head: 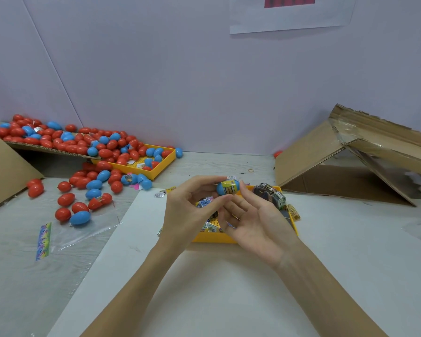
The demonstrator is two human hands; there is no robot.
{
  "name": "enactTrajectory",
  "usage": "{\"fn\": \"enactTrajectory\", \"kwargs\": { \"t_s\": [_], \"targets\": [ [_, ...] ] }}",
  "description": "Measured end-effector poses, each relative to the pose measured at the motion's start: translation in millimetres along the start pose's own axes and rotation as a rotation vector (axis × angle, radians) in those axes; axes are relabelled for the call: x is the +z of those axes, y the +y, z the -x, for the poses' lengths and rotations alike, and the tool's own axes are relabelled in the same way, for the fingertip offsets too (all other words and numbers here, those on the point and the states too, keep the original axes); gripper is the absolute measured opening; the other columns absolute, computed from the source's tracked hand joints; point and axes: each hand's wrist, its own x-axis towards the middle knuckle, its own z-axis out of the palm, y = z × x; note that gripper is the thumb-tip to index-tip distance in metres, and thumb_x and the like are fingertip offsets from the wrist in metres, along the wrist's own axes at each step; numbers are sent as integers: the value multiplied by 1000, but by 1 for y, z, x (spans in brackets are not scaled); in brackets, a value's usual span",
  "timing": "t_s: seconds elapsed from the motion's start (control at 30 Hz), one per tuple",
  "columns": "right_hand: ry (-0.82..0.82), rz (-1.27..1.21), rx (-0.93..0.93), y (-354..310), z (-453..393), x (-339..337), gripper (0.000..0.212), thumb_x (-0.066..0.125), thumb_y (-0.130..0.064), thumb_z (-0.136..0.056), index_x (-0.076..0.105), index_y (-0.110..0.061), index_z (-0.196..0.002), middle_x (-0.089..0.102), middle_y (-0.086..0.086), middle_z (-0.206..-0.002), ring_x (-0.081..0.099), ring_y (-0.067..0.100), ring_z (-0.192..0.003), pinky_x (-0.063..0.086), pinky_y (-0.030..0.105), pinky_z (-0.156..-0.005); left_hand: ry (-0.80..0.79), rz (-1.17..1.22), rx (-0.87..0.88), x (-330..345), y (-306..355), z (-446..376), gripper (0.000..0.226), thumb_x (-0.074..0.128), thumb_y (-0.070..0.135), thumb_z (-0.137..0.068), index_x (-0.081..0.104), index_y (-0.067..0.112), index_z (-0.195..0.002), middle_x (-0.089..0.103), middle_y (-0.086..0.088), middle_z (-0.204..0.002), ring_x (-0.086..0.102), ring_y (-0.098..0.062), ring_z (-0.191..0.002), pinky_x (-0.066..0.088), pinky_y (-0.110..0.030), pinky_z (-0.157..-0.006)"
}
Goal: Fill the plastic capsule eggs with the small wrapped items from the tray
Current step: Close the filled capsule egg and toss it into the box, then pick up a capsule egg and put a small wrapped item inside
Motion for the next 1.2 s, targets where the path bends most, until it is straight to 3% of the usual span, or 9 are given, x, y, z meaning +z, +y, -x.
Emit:
{"fn": "enactTrajectory", "kwargs": {
  "t_s": [0.13, 0.27, 0.37, 0.5, 0.6, 0.77, 0.93, 1.07, 1.2],
  "targets": [
    [15, -25, -14, -1, 0, 0, 56, 71, -33, -93, 61, 0, -137, 69, 12, -102, 65, 20, -90, 54, 29, -80, 43, -9, -13, 3, -1, 1, 38, 84, 11, -78, 75, 11, -115, 78, 2, -103, 75, -18, -97, 57, -22, -87],
    [28, 10, -61, -2, 1, 1, 33, 68, -35, -95, 69, -8, -114, 73, 12, -94, 70, 18, -80, 57, 28, -71, 42, 18, -15, 5, 4, 2, 40, 84, 19, -77, 75, 10, -115, 78, 2, -104, 75, -16, -97, 58, -22, -86],
    [63, 62, -145, 2, -1, 0, 38, 64, -35, -98, 65, -6, -124, 74, 13, -96, 71, 17, -78, 57, 28, -69, 17, -11, 28, 5, 5, 2, 40, 81, 19, -79, 75, 10, -117, 76, -1, -108, 74, -17, -100, 58, -22, -87],
    [243, 564, -494, 8, -3, -5, 30, 53, -35, -105, 61, -9, -118, 79, 8, -90, 77, 20, -81, 61, 28, -67, -16, -86, 29, 5, 3, 2, 40, 79, 16, -82, 74, 8, -120, 74, -3, -111, 72, -22, -103, 59, -27, -89],
    [234, 792, -666, 7, -2, -8, 18, 58, -33, -102, 62, -16, -109, 78, 3, -83, 77, 18, -80, 61, 26, -64, -27, -70, -26, 2, 0, 1, 41, 79, 15, -82, 73, 10, -122, 76, -1, -111, 74, -17, -101, 59, -26, -89],
    [199, 635, -545, 7, -3, -10, 25, 69, -38, -93, 67, -17, -107, 78, 2, -88, 74, 12, -89, 55, 21, -70, -62, -117, -17, 2, -1, 0, 45, 71, 22, -86, 68, 13, -130, 73, -1, -110, 71, -17, -101, 58, -24, -86],
    [119, 415, -431, 6, -5, -8, 35, 69, -35, -91, 69, -7, -112, 68, 0, -74, 63, 9, -70, 54, 20, -66, -51, -169, 23, 3, -1, 0, 39, 63, 19, -95, 65, 19, -134, 68, 4, -105, 64, -15, -96, 49, -17, -78],
    [33, 449, -418, 6, -5, -8, 35, 67, -35, -92, 70, -4, -108, 74, 11, -86, 69, 15, -76, 56, 21, -67, -34, -252, 119, 7, -4, 1, 36, 52, 14, -103, 62, 15, -138, 63, 4, -108, 61, -16, -98, 44, -13, -81],
    [-18, 486, -352, 7, -4, -7, 42, 71, -30, -89, 69, 1, -117, 75, 17, -98, 72, 20, -86, 58, 23, -73, 29, -344, 185, 10, -6, 2, 31, 52, 11, -101, 69, 11, -127, 62, 0, -105, 62, -13, -95, 48, -16, -80]
  ]
}}
